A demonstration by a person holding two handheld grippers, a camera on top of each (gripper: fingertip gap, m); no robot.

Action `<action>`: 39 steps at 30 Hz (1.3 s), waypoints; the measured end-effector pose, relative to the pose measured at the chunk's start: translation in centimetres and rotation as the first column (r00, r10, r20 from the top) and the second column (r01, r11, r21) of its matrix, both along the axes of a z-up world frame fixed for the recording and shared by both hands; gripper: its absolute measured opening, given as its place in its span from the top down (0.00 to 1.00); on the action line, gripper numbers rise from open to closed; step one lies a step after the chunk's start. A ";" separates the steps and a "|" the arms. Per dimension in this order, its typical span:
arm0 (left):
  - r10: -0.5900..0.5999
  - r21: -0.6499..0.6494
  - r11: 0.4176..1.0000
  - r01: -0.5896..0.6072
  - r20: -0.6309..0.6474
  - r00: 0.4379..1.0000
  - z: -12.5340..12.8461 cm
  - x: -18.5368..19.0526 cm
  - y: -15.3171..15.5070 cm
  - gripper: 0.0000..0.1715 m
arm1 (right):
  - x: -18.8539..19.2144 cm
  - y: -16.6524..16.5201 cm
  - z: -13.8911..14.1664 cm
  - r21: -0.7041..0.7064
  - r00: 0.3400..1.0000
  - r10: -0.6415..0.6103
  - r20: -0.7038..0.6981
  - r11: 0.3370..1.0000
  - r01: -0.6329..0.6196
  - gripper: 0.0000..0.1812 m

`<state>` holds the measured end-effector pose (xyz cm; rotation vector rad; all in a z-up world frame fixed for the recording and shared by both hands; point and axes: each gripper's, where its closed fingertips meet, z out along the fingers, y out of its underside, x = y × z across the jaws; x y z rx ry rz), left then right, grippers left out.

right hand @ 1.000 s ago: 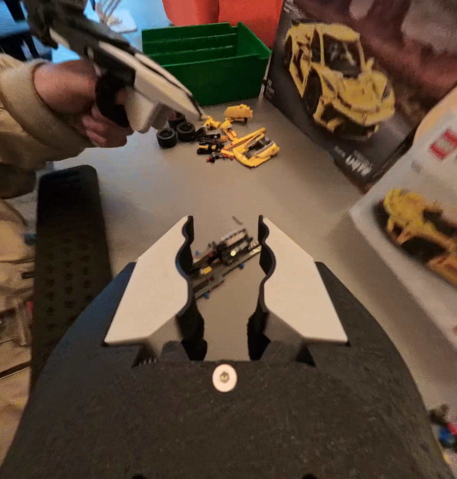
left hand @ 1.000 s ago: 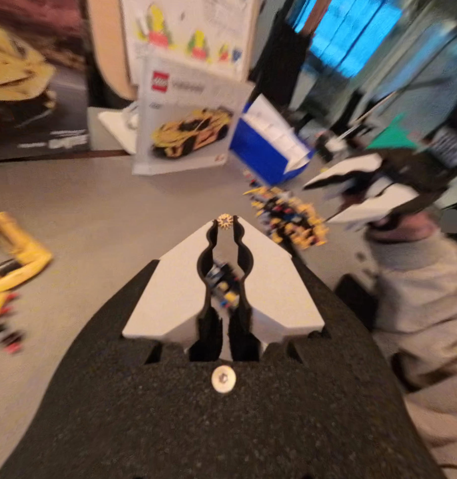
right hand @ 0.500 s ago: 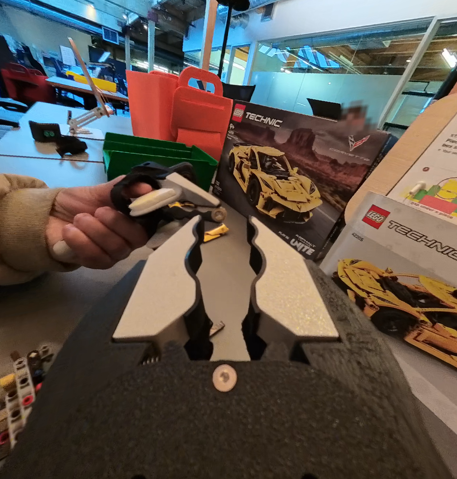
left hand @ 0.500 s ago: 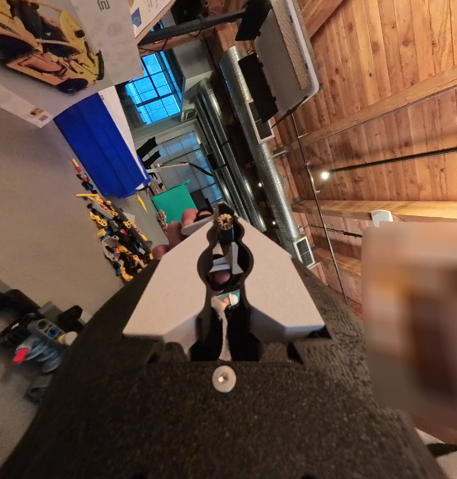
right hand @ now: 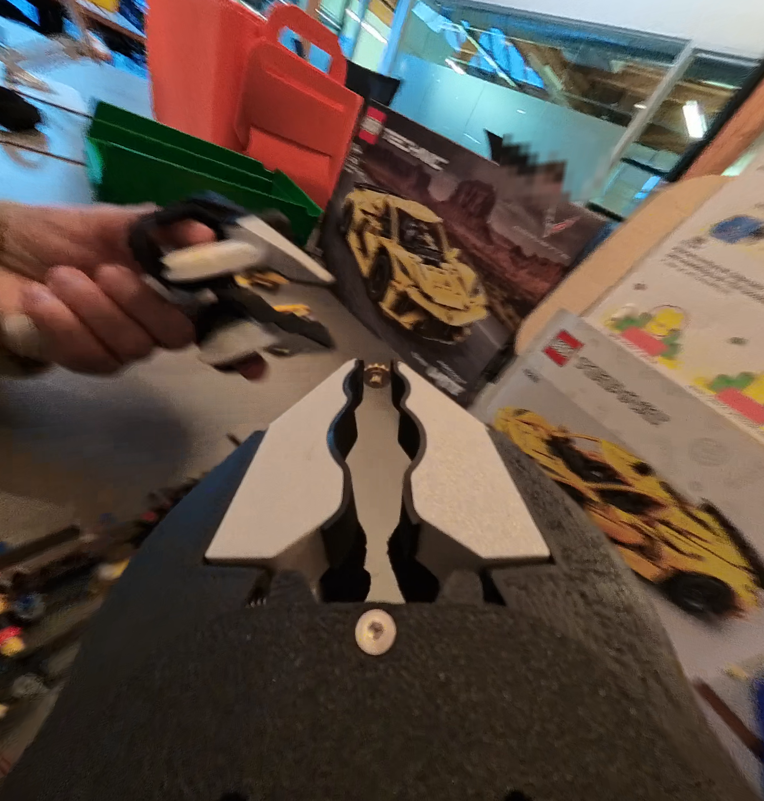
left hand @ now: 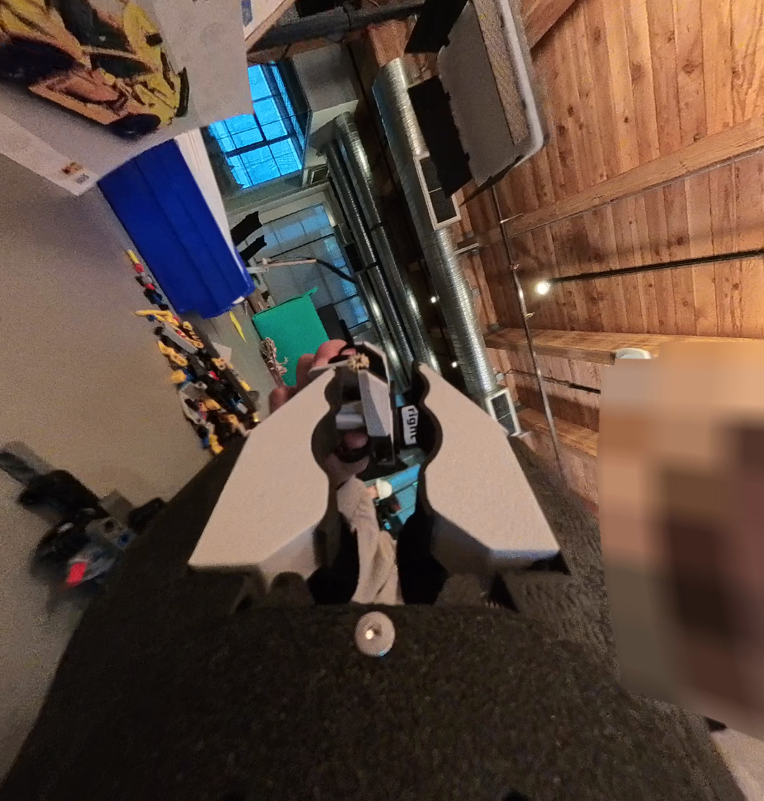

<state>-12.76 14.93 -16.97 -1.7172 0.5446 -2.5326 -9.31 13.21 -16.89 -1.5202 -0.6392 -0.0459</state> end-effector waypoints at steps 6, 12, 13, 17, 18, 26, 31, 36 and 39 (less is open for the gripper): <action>0.296 0.787 0.586 0.194 -0.430 0.853 -8.8 -3.1 3.3 0.82 | 13.9 -6.2 -7.3 -0.597 0.964 -0.176 0.197 0.759 0.261 0.94; 0.351 0.851 0.260 0.456 -0.523 0.777 -13.1 -4.0 1.7 0.88 | 17.5 -12.8 -11.2 -0.831 0.970 -0.227 0.090 0.520 0.199 0.94; 0.376 0.844 0.229 0.485 -0.536 0.756 -13.8 -4.1 1.9 0.88 | 18.1 -12.9 -11.5 -0.831 0.965 -0.239 0.106 0.512 0.218 0.94; 0.361 0.801 0.283 0.527 -0.598 0.716 -15.3 -4.2 1.6 0.88 | 18.3 -12.1 -11.9 -0.816 0.965 -0.246 0.095 0.536 0.217 0.91; 0.337 0.790 0.312 0.528 -0.611 0.716 -15.5 -4.2 1.3 0.88 | 17.9 -11.6 -11.7 -0.808 0.969 -0.237 0.071 0.556 0.195 0.89; 0.340 0.794 0.383 0.472 -0.596 0.728 -15.6 -3.1 1.5 0.98 | 11.4 -3.8 -4.9 -0.379 0.989 -0.046 -0.138 0.926 -0.010 0.83; 0.218 0.720 0.668 0.187 -0.430 0.876 -10.0 -0.6 0.4 0.98 | 2.2 -1.2 -3.8 -0.265 0.978 0.118 -0.171 0.951 -0.161 0.74; 0.003 0.410 0.911 0.047 -0.119 0.993 -2.4 -0.3 -2.2 0.98 | -2.1 -0.8 -2.5 -0.131 0.977 0.162 -0.136 0.975 -0.179 0.77; -0.046 0.284 0.957 0.049 -0.015 0.999 -0.6 -0.2 -3.2 0.98 | -3.4 -0.7 -1.9 -0.027 0.989 0.140 -0.051 0.990 -0.141 0.76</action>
